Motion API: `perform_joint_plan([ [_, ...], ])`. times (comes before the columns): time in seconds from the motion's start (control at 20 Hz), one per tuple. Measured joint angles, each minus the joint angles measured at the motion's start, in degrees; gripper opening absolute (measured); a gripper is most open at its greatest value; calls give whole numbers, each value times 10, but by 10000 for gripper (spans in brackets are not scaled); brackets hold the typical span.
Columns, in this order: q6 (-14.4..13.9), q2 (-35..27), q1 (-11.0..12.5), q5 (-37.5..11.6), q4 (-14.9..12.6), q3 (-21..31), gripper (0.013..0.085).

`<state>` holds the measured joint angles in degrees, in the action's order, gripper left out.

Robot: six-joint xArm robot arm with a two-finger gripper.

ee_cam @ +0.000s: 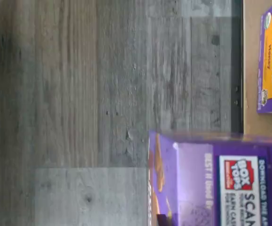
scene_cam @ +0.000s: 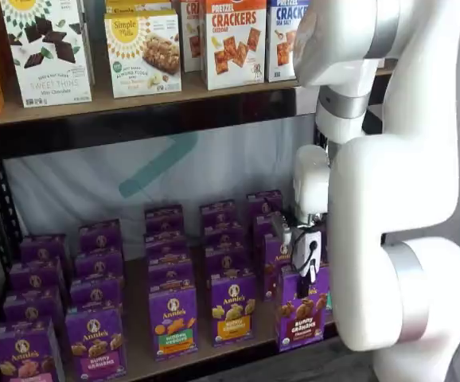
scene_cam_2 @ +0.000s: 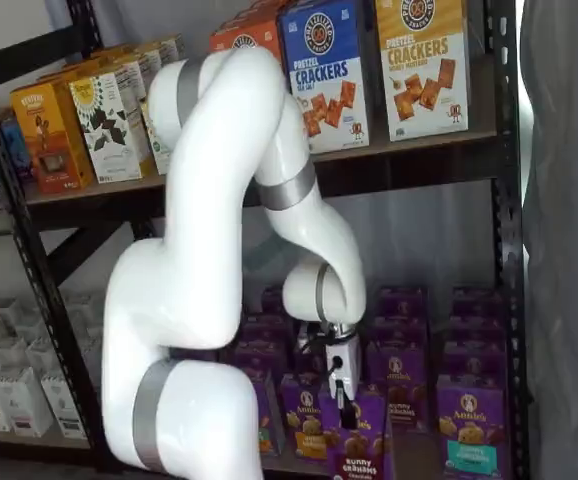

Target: Pick up the purple box with a brown patch in the center, on the bottom shelf, the fifth box from the left

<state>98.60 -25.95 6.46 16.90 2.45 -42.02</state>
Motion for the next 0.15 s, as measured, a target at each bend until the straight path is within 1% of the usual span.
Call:
perform_joint_plan([
  [0.15,2,31,-4,-4,7,31,290],
])
